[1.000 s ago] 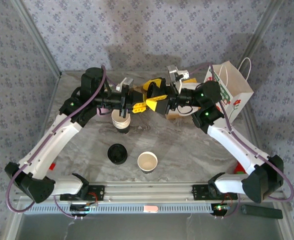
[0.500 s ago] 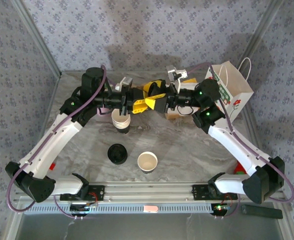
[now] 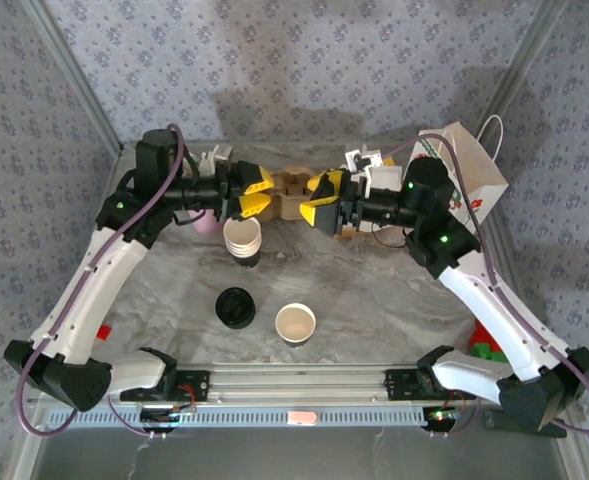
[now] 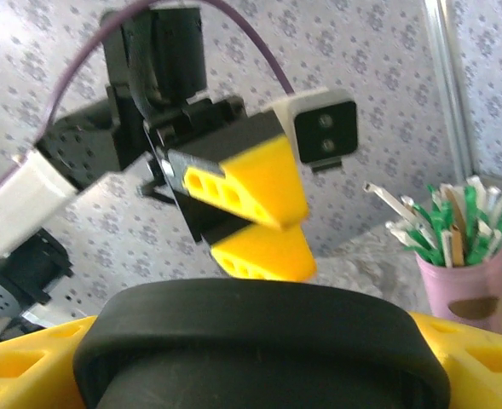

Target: Pack the takeout coffee

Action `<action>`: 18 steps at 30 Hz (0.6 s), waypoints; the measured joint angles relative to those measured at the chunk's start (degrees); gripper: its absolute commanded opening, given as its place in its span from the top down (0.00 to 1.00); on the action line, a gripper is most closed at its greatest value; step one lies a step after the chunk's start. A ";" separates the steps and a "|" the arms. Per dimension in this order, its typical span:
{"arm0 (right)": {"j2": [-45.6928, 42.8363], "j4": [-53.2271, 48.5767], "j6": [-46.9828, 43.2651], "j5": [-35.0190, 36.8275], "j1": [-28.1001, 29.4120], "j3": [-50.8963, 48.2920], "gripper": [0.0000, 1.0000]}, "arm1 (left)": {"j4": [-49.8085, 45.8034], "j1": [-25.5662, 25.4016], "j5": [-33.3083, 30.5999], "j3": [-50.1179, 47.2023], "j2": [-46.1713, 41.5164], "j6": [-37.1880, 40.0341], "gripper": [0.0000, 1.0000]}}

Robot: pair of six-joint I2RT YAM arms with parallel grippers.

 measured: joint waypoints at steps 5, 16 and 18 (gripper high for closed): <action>-0.96 -12.94 -7.10 7.13 4.52 1.55 0.18 | -9.20 4.37 -1.66 2.73 -0.66 6.93 0.57; 1.29 -35.71 -17.62 23.96 19.45 2.78 0.20 | -25.46 11.69 -9.31 4.83 -3.50 20.74 0.54; 2.71 -38.56 -18.58 26.45 22.03 2.78 0.20 | -28.44 11.69 -12.92 5.95 -4.13 23.41 0.48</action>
